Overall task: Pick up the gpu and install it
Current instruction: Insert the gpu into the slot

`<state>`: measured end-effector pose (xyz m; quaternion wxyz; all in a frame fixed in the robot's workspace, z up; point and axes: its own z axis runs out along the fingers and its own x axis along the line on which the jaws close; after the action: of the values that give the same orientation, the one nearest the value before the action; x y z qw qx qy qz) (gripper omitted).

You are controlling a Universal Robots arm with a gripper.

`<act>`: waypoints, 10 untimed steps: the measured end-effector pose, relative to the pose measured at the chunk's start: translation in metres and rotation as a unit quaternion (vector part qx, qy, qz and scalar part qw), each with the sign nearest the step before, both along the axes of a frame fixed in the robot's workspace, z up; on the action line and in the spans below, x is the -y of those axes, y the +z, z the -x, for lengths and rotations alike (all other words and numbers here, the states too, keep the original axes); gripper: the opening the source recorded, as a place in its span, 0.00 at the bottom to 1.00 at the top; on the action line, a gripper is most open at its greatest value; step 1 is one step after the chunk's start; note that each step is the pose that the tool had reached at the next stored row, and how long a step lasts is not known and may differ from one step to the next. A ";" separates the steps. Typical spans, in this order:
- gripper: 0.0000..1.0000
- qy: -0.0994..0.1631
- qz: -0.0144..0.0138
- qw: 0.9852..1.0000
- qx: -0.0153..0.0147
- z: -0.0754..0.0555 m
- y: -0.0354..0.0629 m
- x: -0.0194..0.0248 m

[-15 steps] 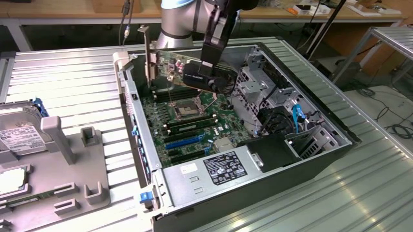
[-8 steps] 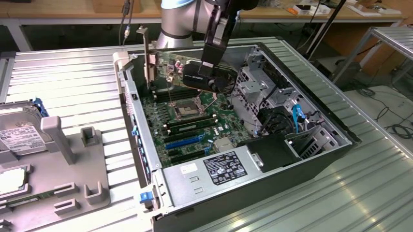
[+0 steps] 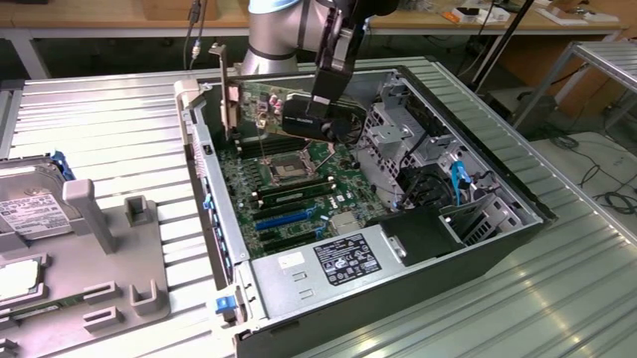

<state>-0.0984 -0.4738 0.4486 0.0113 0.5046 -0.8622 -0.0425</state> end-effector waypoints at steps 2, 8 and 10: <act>0.27 0.004 0.000 1.000 0.000 0.000 0.0000 0.0000; 0.27 0.021 0.000 1.000 -0.002 -0.001 0.0000 0.0000; 0.27 0.031 -0.001 1.000 -0.003 -0.003 0.0000 -0.0001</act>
<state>-0.0955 -0.4737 0.4485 0.0145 0.5311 -0.8461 -0.0440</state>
